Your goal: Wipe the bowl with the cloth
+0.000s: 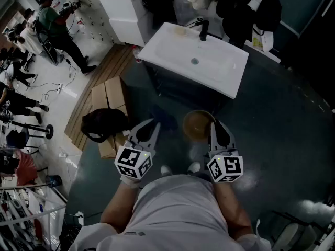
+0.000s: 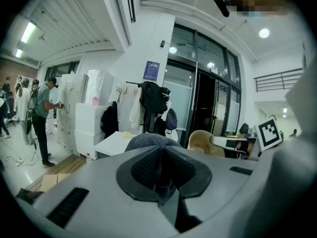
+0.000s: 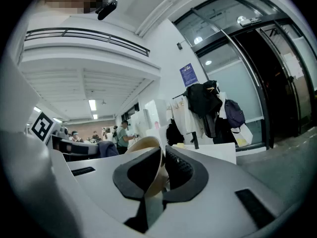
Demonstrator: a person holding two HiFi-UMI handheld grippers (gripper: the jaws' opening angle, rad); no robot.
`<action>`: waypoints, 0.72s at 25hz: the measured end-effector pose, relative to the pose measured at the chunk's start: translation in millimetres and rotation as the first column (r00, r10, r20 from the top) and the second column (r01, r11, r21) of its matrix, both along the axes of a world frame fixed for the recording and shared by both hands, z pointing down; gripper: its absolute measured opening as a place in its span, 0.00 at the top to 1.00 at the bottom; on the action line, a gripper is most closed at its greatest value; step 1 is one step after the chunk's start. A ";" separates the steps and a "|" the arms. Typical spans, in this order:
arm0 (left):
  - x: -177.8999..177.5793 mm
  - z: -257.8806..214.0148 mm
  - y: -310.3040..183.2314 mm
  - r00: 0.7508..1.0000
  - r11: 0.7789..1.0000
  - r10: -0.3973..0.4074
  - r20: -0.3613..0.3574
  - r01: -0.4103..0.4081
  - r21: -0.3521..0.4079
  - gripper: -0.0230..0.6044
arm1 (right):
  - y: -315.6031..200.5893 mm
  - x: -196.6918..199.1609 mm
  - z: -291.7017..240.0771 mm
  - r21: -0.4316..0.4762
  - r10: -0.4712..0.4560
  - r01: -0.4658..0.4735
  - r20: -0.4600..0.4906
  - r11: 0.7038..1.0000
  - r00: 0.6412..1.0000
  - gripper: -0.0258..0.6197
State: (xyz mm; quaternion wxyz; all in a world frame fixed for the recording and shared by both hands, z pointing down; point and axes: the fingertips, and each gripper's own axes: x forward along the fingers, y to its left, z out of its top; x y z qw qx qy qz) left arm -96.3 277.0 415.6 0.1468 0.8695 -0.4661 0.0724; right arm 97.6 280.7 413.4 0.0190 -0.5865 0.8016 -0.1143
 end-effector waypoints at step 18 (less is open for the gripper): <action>76.9 8.0 -4.1 0.997 1.000 -0.015 0.076 0.017 -0.020 0.90 | -10.4 80.5 8.3 0.028 -0.005 0.003 0.098 1.000 0.995 0.91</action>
